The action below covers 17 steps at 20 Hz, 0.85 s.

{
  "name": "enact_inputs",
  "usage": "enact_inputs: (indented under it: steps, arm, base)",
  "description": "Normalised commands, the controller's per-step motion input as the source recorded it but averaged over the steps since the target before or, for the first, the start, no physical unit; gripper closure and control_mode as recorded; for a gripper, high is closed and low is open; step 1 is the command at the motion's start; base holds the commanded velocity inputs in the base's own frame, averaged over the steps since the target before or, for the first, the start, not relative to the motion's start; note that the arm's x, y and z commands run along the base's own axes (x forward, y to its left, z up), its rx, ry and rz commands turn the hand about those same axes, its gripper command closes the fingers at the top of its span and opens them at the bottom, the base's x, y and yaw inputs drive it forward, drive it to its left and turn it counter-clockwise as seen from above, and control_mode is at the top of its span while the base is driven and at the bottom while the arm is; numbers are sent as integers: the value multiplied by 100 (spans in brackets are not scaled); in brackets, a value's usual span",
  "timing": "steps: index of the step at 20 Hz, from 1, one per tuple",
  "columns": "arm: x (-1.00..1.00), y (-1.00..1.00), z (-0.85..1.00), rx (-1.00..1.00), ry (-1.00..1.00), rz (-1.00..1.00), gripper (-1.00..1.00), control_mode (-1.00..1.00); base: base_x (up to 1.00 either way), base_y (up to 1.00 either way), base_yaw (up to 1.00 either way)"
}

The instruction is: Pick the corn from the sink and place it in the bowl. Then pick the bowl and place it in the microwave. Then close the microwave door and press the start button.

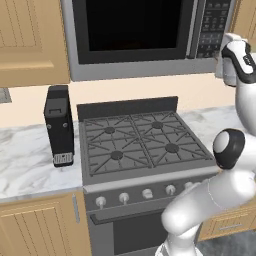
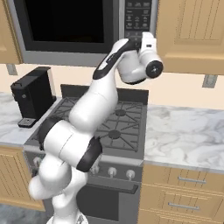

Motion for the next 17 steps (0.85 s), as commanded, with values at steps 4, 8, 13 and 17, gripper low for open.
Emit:
enact_inputs:
  steps: [4, 8, 13, 17]
  arm:
    - [54, -18, -12, 0, 0, 0, 100, -100]
    - [46, -10, -18, 0, 0, 0, 100, -100]
    - [9, 10, -27, -3, -10, -1, 100, -100]
    - [-17, 37, -31, -4, -19, -3, 100, -100]
  base:
    - [0, 0, 0]
    - [0, 0, 0]
    - [0, 0, 0]
    - [0, 0, 0]
